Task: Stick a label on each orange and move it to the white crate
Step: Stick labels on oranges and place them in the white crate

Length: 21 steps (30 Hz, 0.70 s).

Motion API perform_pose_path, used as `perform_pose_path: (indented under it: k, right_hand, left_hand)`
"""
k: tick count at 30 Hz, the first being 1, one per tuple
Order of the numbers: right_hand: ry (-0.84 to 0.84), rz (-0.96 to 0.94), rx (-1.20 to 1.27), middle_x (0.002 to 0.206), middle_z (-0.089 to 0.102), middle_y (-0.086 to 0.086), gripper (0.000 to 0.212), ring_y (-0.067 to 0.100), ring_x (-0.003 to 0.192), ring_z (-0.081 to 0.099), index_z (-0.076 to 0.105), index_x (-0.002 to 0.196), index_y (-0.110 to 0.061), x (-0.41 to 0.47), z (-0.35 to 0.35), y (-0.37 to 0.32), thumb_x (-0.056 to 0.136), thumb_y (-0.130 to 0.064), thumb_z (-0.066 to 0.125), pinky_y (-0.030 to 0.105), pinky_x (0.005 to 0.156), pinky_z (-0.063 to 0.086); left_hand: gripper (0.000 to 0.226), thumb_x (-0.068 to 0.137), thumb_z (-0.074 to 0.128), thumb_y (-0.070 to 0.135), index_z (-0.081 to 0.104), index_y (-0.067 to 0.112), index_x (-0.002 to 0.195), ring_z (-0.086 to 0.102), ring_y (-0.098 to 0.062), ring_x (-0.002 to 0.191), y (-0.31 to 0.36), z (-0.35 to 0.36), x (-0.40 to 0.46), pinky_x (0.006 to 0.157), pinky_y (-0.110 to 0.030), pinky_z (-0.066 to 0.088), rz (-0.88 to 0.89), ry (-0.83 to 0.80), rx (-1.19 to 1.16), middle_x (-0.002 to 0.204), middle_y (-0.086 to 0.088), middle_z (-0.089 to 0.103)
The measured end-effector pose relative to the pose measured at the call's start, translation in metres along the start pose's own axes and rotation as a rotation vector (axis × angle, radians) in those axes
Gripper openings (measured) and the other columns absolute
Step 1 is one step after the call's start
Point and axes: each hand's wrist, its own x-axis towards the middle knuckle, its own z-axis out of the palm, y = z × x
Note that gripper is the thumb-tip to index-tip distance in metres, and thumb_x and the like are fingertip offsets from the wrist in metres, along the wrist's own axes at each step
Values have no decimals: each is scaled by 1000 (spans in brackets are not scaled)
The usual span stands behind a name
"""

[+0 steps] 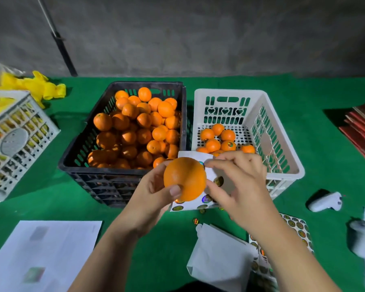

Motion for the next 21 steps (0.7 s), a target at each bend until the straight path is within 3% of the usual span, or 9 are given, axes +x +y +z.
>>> perform_pose_path:
  k: [3,5,10,13,16,19,21]
  right_hand:
    - [-36,-41,60,113,68,-6,28,29,105,55,79,111,-19,2,-5,1,90,-37,75,50,90,43]
    - [-32,-52,141,107,71,-7,20,26,99,61,80,105,-16,1,-7,2,90,-29,76,48,87,47]
    - [-64,33,317,96,72,-5,8,12,93,66,81,99,-12,1,-15,2,96,-15,74,27,84,49]
    - [47,200,417,89,70,-12,17,2,84,62,77,101,-25,0,-22,-3,96,-9,72,9,77,43]
    - [185,136,447,93,72,-13,17,4,87,65,72,104,-33,-3,-28,-15,98,-17,71,13,79,48]
    - [208,-34,352,104,72,-4,13,8,99,67,77,107,-15,-7,-23,-28,96,-10,72,21,86,51]
    - [161,-60,309,104,69,2,16,10,99,66,79,108,-8,-11,-11,-32,93,-6,73,25,83,52]
  left_hand:
    - [77,69,95,56,67,20,131,66,-31,115,6,0,-7,94,-42,54,4,-75,16,123,-11,69]
    - [72,72,94,52,66,21,130,68,-27,112,10,1,-12,90,-36,55,6,-117,48,122,-6,70]
    - [70,72,94,52,66,23,129,70,-23,109,14,6,-17,87,-32,56,12,-133,102,122,-2,70]
    - [69,66,95,58,69,30,124,72,-21,105,15,10,-16,83,-29,57,4,-72,117,119,2,72]
    - [64,63,95,60,72,36,118,73,-17,103,13,13,-14,80,-27,58,3,-12,141,116,4,74]
    - [55,69,92,44,72,32,119,73,-15,103,8,14,-11,80,-25,58,-2,43,171,118,2,75]
    - [55,74,87,38,70,27,125,73,-20,109,4,14,-9,83,-34,61,-16,78,179,123,-2,75]
